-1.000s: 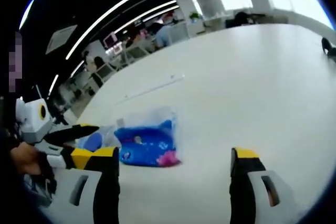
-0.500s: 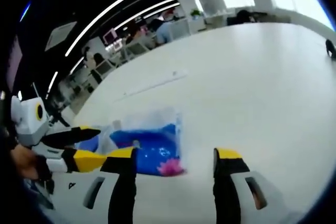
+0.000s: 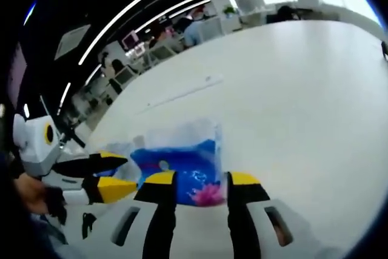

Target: Arrange the tabletop items into an orderly group along one side of the table until the central work area is clear of visible clutter.

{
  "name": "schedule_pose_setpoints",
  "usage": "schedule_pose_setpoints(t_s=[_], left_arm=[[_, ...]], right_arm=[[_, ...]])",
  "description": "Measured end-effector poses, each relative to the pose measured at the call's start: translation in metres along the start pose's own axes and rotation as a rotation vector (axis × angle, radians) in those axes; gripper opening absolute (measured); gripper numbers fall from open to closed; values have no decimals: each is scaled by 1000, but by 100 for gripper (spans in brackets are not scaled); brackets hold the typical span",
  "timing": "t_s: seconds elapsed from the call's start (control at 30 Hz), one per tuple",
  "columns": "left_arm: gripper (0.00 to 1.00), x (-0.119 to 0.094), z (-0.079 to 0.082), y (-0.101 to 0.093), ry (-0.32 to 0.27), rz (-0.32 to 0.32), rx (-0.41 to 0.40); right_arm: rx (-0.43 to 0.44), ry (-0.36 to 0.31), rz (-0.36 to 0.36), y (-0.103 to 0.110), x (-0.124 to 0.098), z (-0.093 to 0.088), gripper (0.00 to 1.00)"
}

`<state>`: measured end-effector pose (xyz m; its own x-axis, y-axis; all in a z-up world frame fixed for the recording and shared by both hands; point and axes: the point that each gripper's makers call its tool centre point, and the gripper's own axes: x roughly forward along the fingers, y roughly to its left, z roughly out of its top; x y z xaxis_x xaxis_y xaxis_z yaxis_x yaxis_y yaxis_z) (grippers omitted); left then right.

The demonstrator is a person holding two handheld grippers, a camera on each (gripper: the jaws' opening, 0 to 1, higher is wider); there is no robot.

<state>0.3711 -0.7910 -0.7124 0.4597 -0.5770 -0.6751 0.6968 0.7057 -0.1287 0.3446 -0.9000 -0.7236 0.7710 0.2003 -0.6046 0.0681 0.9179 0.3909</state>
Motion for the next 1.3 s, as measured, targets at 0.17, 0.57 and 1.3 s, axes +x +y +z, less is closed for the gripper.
schedule_pose_setpoints(t_s=[0.17,0.57,1.3], left_arm=[[33,1,-4,-4,11,-11,18],[13,-1,-3,4,9,14,-43],[1,-7,-4,14,11,52,-63]], right_arm=[[17,1,-11,-1,1,-2,20],[59,-3,-37,-8,-1,-7,2],[59,-25,-23,-3,-6,-3,0]])
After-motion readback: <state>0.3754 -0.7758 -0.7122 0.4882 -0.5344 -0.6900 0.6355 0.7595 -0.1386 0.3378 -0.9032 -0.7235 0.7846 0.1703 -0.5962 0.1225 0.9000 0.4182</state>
